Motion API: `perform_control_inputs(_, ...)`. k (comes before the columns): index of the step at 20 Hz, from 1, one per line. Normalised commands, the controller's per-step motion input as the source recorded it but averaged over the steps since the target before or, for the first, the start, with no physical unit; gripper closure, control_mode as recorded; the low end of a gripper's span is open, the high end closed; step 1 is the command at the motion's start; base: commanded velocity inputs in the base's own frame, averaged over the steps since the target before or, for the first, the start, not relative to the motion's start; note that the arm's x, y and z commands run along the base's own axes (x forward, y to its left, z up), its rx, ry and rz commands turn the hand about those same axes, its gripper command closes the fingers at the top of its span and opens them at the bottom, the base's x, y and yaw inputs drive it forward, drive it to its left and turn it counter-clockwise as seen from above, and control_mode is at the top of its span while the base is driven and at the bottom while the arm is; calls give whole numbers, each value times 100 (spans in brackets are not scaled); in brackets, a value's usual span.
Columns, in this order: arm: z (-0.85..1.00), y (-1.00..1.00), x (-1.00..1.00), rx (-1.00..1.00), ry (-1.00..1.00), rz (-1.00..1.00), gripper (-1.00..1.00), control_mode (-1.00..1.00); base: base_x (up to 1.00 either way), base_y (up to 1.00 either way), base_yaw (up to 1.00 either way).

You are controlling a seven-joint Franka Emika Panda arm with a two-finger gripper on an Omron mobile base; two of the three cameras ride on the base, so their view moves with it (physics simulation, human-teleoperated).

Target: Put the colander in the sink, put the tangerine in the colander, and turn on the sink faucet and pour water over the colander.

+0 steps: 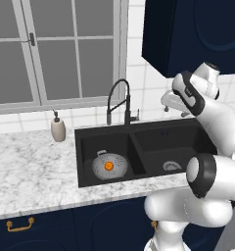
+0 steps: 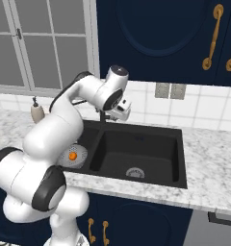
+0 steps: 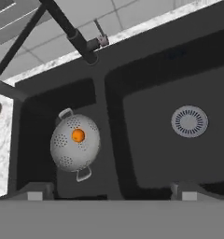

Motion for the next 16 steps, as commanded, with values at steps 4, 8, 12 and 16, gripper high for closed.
perform_control_inputs(4, -3, -6, -27, -1, -30, 64, -100, -100, 0, 0, 0)
perform_control_inputs(8, 0, -22, -29, 0, -14, 52, -100, -100, 0, 0, 0)
perform_control_inputs(12, -9, -18, -31, 0, -25, 52, -100, -100, 0, 0, 0)
perform_control_inputs(16, -1, -27, -8, 4, -42, 48, -100, -100, 0, 0, 0)
